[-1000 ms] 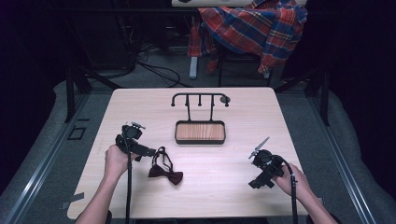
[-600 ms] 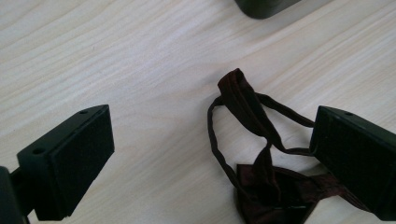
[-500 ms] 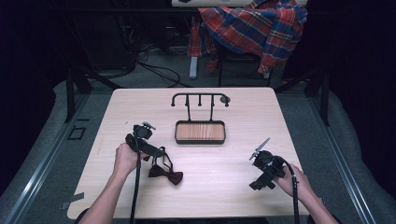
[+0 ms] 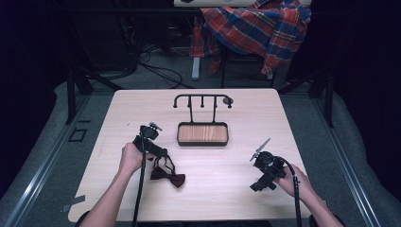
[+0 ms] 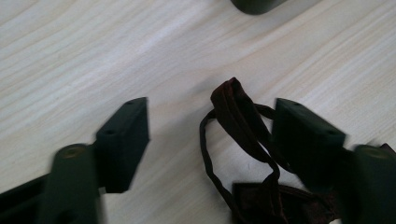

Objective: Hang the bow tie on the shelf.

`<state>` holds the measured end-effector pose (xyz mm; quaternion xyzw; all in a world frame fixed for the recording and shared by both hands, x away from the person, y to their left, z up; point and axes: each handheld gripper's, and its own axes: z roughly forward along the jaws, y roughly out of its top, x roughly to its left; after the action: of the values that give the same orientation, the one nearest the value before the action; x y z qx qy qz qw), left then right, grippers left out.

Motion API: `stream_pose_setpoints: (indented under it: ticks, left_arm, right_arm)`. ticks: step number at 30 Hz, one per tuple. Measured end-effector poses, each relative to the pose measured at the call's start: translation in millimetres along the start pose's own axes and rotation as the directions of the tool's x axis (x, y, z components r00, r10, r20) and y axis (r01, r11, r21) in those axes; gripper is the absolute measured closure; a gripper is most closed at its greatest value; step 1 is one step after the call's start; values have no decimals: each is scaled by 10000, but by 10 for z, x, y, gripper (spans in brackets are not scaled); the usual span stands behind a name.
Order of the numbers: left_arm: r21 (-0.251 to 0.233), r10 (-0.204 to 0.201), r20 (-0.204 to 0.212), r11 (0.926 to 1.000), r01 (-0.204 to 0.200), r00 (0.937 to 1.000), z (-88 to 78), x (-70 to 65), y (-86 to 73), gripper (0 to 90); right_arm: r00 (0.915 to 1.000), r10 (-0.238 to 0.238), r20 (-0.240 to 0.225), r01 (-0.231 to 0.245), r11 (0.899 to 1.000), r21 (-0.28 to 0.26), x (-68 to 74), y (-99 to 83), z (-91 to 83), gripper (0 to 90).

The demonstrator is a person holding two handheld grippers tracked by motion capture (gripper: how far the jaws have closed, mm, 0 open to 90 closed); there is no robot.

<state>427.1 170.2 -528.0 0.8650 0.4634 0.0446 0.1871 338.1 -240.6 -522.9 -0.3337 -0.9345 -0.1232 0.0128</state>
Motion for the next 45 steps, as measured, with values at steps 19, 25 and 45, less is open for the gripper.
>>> stream_pose_setpoints:
  ticks: [19, 25, 45]
  left_arm:
    - [667, 847, -654, 9945, -804, 9943, 131, -83, 36, 598]
    - [1022, 1161, -626, 9887, -1093, 9913, 179, -117, 62, 678]
    - [1401, 1971, -688, 9725, -1861, 9780, 206, -242, 19, 885]
  right_arm:
    - [10000, -15, 53, 15, 9999, 126, 58, -78, -20, 159]
    - [9999, 117, 90, -118, 9999, 113, 58, -146, -41, 160]
    - [9997, -126, 207, 121, 9996, 268, 100, -137, -68, 160]
